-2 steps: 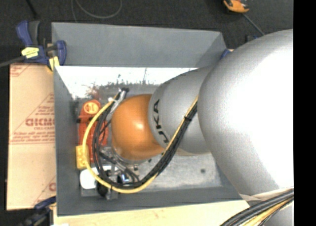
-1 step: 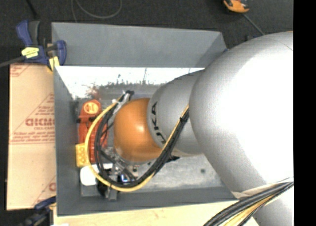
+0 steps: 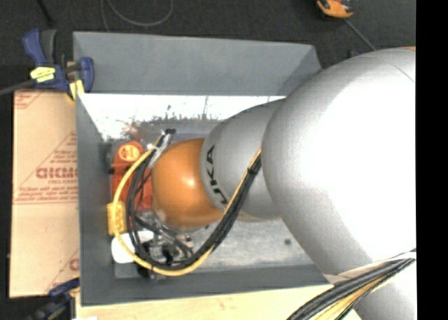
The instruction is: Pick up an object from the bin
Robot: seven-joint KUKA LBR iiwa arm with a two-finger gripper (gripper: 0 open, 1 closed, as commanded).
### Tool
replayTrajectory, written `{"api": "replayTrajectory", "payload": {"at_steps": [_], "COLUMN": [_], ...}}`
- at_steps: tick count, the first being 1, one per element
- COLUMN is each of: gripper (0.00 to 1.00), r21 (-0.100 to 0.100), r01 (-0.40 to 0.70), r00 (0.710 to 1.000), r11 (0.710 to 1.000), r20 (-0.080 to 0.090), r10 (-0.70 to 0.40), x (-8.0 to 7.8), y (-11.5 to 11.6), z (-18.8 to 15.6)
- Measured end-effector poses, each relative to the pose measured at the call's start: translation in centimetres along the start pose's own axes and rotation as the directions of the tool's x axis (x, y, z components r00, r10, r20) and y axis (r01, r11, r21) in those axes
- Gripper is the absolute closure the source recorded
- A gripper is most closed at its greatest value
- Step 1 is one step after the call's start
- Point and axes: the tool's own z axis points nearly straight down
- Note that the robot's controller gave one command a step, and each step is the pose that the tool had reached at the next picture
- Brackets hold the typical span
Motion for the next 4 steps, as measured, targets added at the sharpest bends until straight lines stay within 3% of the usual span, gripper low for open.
{"api": "replayTrajectory", "payload": {"at_steps": [2,4], "gripper": [1.00,1.00], "r21": [0.000,-0.003], "r01": [-0.002,-0.002], "r00": [1.000,1.000], "r11": [1.000,1.000], "r20": [0.000,-0.015], "r10": [0.002,0.002], "x": [0.0,0.1], "y": [-0.1,0.0], "z": [-0.3,-2.2]}}
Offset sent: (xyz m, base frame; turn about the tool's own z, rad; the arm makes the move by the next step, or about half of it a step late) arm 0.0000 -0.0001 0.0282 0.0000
